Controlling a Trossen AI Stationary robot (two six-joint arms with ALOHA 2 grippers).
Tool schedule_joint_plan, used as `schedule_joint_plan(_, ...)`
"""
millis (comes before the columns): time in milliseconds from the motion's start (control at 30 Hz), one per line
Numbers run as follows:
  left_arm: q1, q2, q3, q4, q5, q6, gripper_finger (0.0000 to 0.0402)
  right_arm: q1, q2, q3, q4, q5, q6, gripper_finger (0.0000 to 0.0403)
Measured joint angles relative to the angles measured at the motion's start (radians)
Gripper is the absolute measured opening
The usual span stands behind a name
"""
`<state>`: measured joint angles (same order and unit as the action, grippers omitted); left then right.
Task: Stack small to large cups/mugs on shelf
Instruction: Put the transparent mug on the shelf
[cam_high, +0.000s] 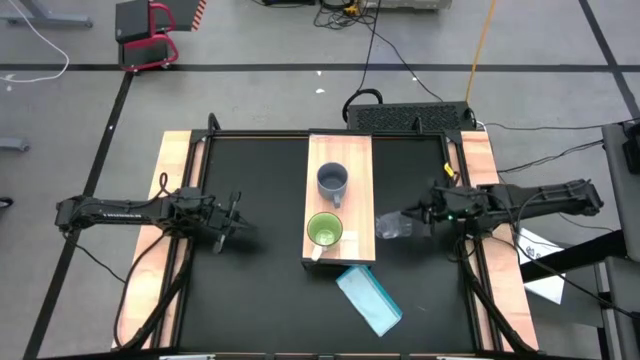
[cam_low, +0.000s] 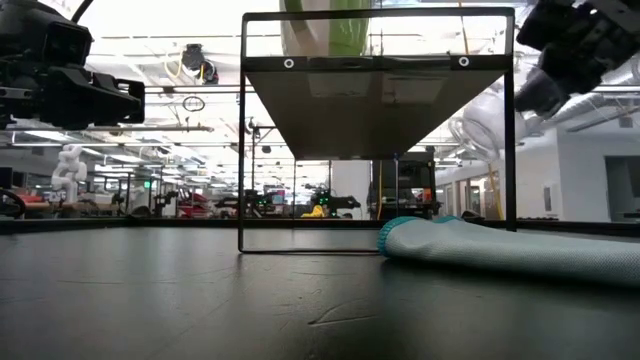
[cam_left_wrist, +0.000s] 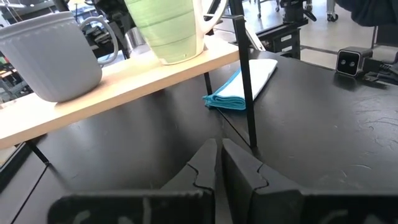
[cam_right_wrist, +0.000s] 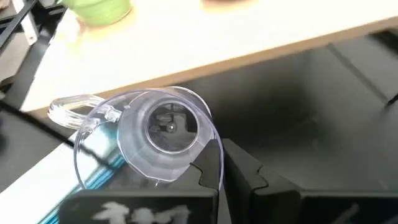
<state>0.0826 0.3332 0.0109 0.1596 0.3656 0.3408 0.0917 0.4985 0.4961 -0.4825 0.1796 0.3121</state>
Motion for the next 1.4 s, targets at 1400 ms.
schedule_joint_plan(1400,0.0,0.0,0.0,-0.008,0.0,0.002,0.0026,-0.217,-0.039,0.194,0.015,0.161,-0.232,0.0)
